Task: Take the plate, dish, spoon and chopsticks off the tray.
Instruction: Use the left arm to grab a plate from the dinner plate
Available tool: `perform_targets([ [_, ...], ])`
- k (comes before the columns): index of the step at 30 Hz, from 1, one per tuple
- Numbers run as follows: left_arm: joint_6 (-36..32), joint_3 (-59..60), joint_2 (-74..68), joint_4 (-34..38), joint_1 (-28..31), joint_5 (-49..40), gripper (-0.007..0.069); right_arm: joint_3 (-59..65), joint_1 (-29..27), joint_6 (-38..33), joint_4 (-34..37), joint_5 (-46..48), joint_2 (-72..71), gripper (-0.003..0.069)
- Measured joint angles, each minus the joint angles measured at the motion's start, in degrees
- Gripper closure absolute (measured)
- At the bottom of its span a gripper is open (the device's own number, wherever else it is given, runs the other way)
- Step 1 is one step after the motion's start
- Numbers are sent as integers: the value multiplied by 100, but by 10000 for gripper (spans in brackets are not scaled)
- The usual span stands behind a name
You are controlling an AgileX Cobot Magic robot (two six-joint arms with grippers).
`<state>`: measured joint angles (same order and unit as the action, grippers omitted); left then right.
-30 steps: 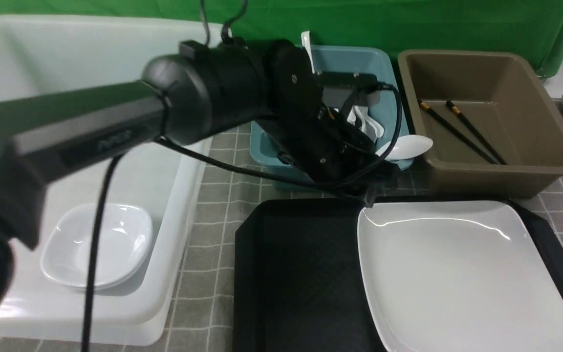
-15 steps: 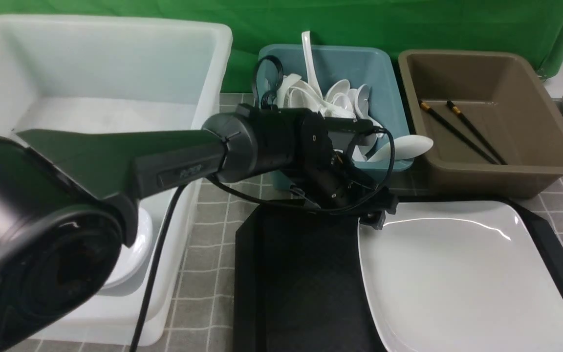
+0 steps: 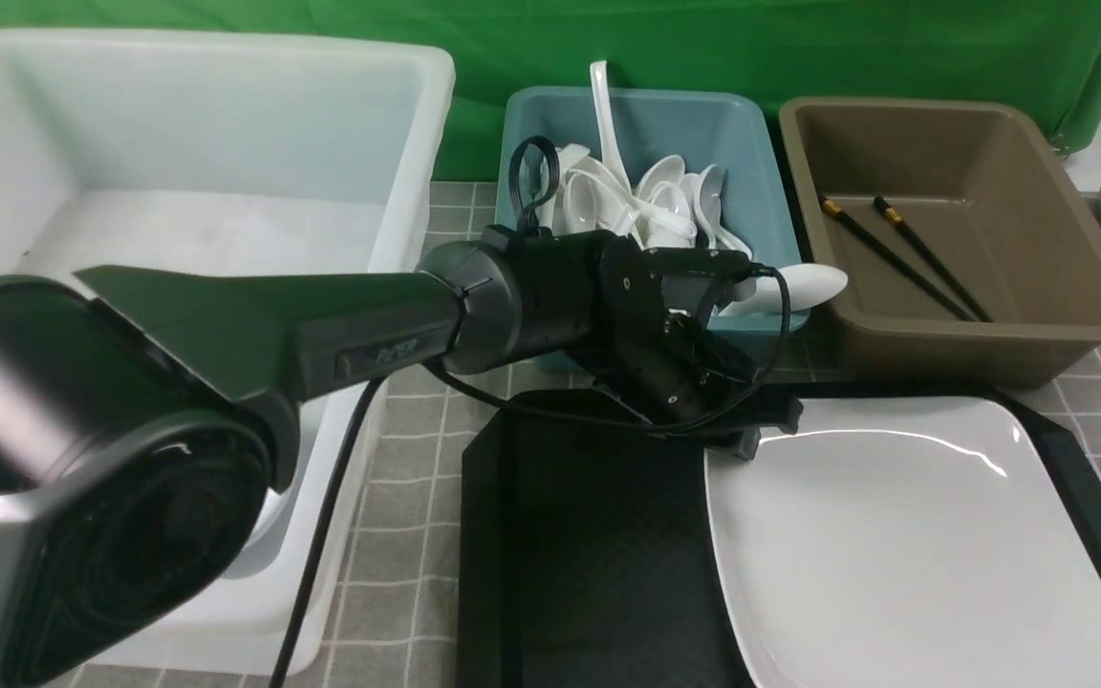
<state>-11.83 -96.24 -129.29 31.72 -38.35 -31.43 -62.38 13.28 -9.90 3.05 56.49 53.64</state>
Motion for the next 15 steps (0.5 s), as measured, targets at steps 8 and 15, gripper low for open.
perform_targets([
  [8,0,0,262,-5,-42,-591,484,0,0,1,0,0,0,617],
  [15,-11,0,1295,-346,-59,-1185,584,-106,0,1,52,47,0,617],
])
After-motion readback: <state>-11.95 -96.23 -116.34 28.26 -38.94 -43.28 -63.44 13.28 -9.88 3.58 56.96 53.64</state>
